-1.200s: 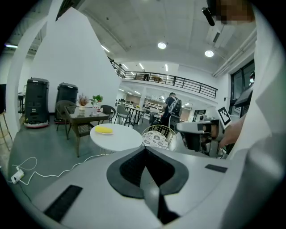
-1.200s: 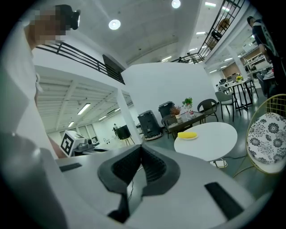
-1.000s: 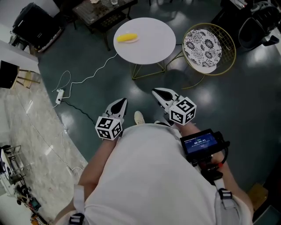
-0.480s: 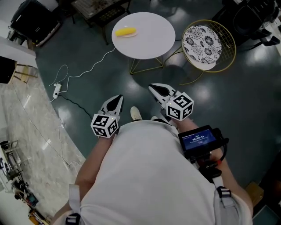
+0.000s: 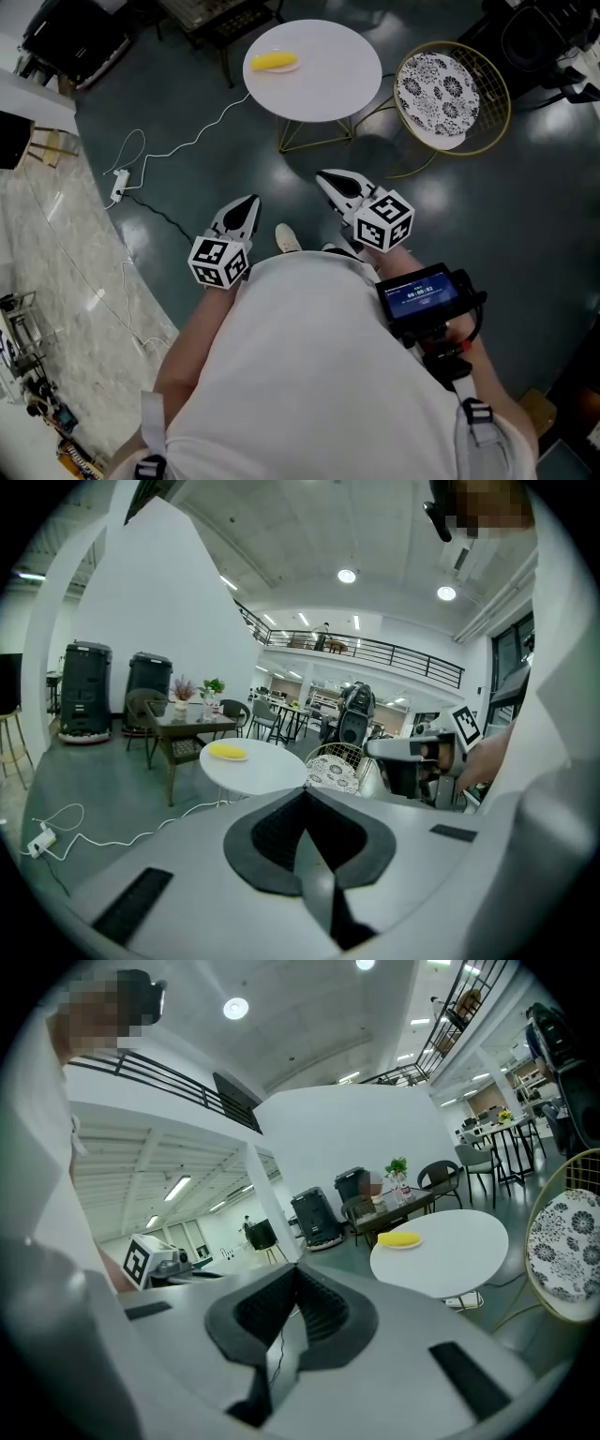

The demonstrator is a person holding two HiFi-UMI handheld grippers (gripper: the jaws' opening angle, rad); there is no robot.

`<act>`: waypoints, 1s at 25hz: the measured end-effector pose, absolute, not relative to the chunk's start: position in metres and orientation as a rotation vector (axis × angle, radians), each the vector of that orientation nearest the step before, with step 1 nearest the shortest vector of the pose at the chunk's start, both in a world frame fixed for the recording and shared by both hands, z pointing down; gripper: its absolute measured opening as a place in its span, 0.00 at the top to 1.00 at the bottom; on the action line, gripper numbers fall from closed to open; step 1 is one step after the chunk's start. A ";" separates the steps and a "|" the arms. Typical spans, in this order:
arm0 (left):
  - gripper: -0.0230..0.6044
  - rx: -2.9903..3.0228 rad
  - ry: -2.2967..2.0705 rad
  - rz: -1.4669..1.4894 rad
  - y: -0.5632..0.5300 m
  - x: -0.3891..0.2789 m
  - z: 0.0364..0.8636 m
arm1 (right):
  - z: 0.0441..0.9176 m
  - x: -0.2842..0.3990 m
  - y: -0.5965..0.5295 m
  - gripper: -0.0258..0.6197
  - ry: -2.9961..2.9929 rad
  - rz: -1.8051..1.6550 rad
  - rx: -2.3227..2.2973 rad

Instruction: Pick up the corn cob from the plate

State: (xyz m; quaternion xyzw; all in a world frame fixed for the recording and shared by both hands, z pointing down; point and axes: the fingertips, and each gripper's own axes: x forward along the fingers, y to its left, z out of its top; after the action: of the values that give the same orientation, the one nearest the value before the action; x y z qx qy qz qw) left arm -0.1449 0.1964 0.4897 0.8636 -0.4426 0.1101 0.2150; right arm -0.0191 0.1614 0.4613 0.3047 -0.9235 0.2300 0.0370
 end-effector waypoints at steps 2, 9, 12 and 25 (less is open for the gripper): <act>0.95 2.395 -1.237 0.299 0.194 -0.147 0.486 | 0.460 -0.021 0.159 0.95 -2.840 0.703 0.930; 0.95 2.392 -1.236 0.290 0.191 -0.147 0.484 | 0.455 -0.023 0.157 0.95 -2.838 0.700 0.927; 0.95 2.396 -1.231 0.290 0.190 -0.147 0.482 | 0.453 -0.023 0.156 0.95 -2.834 0.698 0.933; 0.95 2.409 -1.215 0.305 0.135 -0.181 0.489 | 0.463 -0.057 0.098 0.95 -2.825 0.693 0.948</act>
State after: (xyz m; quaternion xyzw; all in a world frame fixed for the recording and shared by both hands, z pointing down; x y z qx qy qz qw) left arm -0.1813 0.1352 0.4894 0.8672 -0.4373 0.1097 0.2114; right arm -0.0573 0.0980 0.4627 0.3097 -0.9226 0.2265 0.0411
